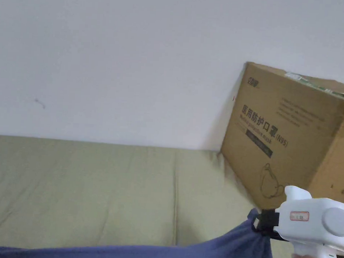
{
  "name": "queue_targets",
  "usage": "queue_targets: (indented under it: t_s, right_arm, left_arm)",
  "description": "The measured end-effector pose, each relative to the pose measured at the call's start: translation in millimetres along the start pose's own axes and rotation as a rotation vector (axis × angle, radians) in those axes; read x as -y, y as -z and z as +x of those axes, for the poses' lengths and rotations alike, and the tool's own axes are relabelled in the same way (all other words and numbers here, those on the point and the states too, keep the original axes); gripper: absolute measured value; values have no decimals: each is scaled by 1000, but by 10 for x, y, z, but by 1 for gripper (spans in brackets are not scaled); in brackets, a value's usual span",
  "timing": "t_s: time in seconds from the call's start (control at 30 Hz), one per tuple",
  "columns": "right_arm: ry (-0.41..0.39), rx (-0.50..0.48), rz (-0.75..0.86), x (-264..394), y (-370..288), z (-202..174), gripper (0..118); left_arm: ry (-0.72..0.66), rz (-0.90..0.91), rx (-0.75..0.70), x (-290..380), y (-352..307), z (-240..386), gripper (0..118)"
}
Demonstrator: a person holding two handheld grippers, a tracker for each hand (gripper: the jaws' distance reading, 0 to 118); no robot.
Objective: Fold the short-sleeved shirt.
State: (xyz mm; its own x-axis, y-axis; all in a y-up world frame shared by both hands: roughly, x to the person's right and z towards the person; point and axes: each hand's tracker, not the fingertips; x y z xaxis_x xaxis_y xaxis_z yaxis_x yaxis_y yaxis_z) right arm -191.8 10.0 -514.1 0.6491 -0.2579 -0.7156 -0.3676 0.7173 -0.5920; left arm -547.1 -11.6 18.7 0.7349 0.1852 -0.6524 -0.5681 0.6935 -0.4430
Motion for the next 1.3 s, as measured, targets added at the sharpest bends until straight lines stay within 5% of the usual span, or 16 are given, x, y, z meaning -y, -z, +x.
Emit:
queue_targets:
  t_s: [0.23, 0.57, 1.3]
  right_arm:
    - [-15, -24, 159, -253, -1241, -199, 1]
    - [-45, -47, 320, -986, -2186, -659, 1]
    - [-182, 108, 566, -2819, -1768, -1869, 1]
  left_arm:
    - [19, 166, 8, -261, -1146, 305, 3]
    - [-23, 366, 29, -797, -2135, 475, 3]
    - [-2, 587, -122, -2663, -1564, 355, 3]
